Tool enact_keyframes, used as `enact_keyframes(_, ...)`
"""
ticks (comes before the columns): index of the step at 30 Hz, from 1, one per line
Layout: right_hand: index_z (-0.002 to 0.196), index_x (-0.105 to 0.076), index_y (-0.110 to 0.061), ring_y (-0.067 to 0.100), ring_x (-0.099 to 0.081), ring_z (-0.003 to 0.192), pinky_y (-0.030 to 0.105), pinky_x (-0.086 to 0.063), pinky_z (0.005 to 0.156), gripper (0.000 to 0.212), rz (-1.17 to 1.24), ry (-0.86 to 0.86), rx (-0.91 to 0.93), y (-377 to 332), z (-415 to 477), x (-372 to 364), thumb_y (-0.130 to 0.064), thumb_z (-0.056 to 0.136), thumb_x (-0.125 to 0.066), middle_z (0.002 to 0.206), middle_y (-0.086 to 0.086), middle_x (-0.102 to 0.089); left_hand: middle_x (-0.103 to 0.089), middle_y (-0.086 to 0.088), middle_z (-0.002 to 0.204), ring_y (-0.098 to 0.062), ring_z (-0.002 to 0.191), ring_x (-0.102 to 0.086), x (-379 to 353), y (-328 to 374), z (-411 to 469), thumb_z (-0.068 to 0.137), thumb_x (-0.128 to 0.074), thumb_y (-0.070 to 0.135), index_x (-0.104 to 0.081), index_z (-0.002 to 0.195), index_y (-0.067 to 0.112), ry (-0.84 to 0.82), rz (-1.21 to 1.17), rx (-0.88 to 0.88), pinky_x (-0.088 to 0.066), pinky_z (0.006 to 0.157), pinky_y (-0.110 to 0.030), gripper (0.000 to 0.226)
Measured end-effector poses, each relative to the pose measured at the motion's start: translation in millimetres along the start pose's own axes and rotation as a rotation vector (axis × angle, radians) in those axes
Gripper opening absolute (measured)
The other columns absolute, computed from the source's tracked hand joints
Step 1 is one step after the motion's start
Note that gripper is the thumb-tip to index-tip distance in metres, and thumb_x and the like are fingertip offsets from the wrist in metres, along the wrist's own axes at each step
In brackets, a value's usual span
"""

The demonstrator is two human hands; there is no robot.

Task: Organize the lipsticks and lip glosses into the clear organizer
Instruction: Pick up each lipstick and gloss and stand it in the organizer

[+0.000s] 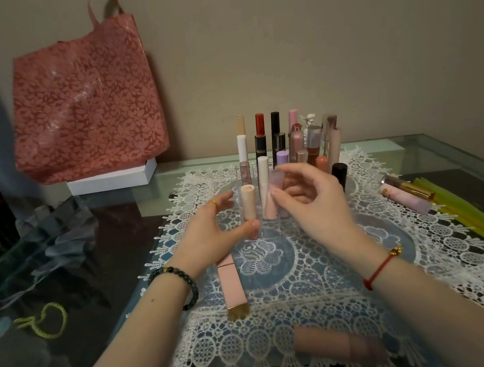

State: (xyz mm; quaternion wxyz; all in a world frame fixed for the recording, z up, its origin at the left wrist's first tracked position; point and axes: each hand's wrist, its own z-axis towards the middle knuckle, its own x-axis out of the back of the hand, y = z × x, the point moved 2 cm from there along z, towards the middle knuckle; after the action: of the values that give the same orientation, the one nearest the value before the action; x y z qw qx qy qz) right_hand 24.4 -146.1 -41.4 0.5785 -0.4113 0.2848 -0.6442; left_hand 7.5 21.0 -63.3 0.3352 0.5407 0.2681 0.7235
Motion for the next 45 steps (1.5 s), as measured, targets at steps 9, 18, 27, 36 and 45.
enact_keyframes(9, 0.100, -0.060, -0.029, 0.001, -0.059, 0.073, 0.011, -0.050, 0.066, 0.031, -0.081, -0.030, 0.012, 12, 0, -8, -0.011, 0.077, -0.069, 0.083, -0.008, -0.063, -0.060, 0.004, 0.119, -0.002, 0.108, -0.053, -3, -9, 3, 0.063, -0.077, 0.041, -0.046, 0.129, 0.021, -0.042, -0.006, 0.051, -0.040, 0.096, -0.027, 0.076)
enact_keyframes(18, 0.104, -0.062, -0.021, 0.004, -0.056, 0.076, 0.012, -0.048, 0.070, 0.027, -0.191, -0.037, 0.040, 16, -1, -8, -0.014, 0.078, -0.067, 0.084, -0.004, -0.062, -0.062, 0.004, 0.117, -0.003, 0.106, -0.055, -4, -10, 4, 0.067, -0.077, 0.034, -0.048, 0.128, 0.019, -0.036, -0.026, 0.065, -0.042, 0.094, -0.026, 0.069)
enact_keyframes(27, 0.105, -0.059, -0.024, 0.001, -0.055, 0.079, 0.008, -0.045, 0.072, 0.026, -0.260, -0.063, 0.057, 18, -1, -8, -0.019, 0.080, -0.065, 0.086, -0.007, -0.061, -0.063, 0.004, 0.113, -0.003, 0.102, -0.056, -5, -12, 5, 0.067, -0.077, 0.033, -0.049, 0.127, 0.020, -0.035, -0.026, 0.064, -0.040, 0.088, -0.021, 0.068)
enact_keyframes(36, 0.114, -0.056, -0.020, 0.005, -0.056, 0.081, 0.013, -0.049, 0.071, 0.035, -0.268, -0.053, 0.053, 6, 3, -1, -0.018, 0.080, -0.065, 0.088, -0.006, -0.059, -0.063, 0.005, 0.110, -0.003, 0.100, -0.057, -5, -14, 5, 0.068, -0.075, 0.036, -0.048, 0.127, 0.022, -0.046, -0.033, 0.075, -0.039, 0.074, -0.012, 0.066)
enact_keyframes(45, 0.113, -0.054, -0.028, 0.008, -0.059, 0.080, 0.023, -0.053, 0.072, 0.041, -0.225, -0.164, 0.090, -56, -11, 35, -0.028, 0.073, -0.062, 0.090, -0.006, -0.061, -0.064, 0.006, 0.111, -0.006, 0.103, -0.056, -4, -12, 2, 0.073, -0.069, 0.042, -0.047, 0.127, 0.023, -0.053, -0.021, 0.081, -0.040, 0.086, -0.023, 0.062)
